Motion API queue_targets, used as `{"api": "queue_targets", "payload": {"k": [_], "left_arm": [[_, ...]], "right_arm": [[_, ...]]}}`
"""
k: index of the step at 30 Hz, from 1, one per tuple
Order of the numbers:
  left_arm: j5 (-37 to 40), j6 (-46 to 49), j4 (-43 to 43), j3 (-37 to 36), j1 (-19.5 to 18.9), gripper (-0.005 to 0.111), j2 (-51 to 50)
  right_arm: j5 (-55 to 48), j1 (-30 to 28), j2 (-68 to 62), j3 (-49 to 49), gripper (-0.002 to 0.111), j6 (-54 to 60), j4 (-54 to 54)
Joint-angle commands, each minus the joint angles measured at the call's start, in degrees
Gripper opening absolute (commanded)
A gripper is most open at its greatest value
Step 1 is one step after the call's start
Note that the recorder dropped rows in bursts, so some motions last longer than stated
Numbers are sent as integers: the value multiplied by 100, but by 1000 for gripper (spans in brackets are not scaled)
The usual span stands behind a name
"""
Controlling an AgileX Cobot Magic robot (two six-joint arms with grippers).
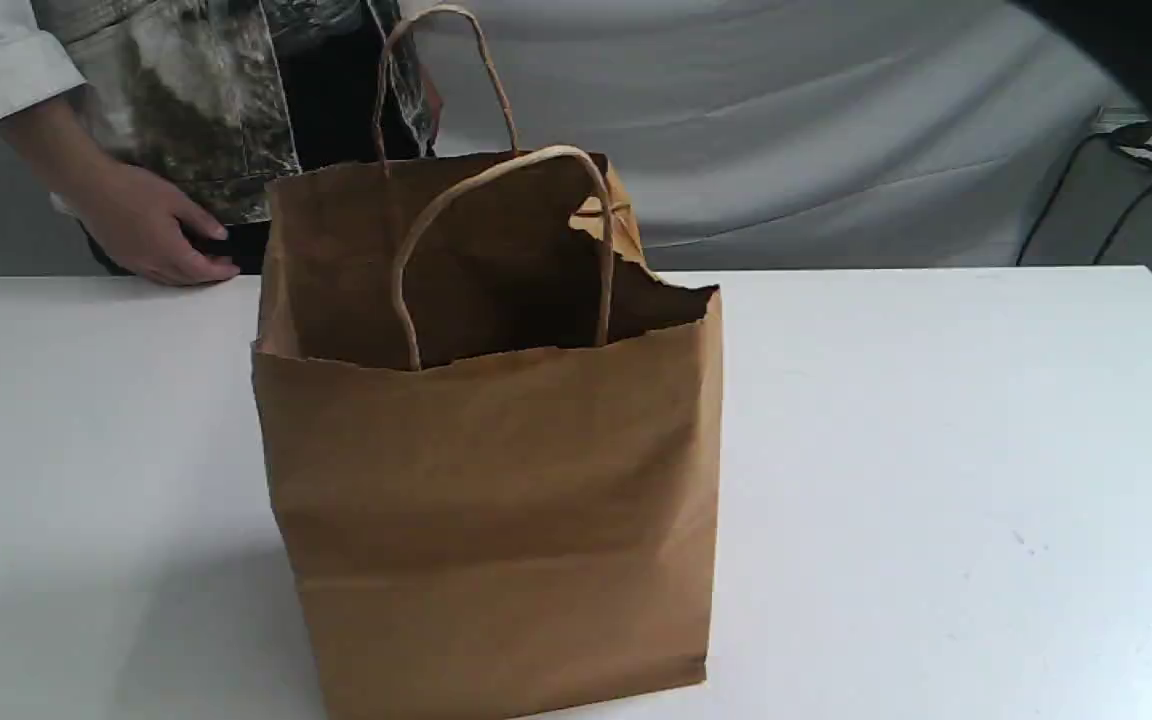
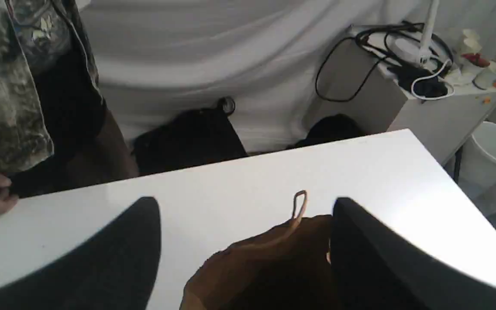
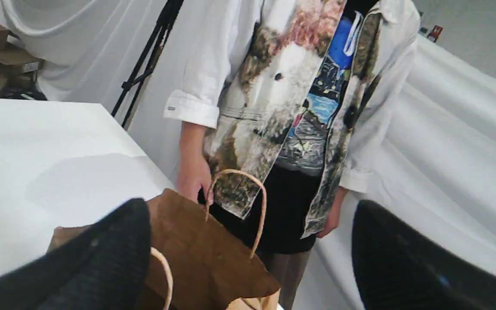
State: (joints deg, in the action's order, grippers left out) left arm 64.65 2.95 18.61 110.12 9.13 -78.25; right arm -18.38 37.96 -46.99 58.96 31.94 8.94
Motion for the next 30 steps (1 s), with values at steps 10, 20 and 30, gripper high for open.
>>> {"api": "queue_targets", "payload": {"k": [10,20,30], "left_arm": [[-44,186,-314,20,14,59,1622],[-57,246,-844,20,14,59,2730],[-33,246,-872,20,14,59,3522]], "right_arm": [[-585,-9,1386,-26,66,-1466,-2148],[-1851,-9,2697,-26,66,-3499,-4463],[-2767,-9,3702,-26,66,-3790,-4671]]}}
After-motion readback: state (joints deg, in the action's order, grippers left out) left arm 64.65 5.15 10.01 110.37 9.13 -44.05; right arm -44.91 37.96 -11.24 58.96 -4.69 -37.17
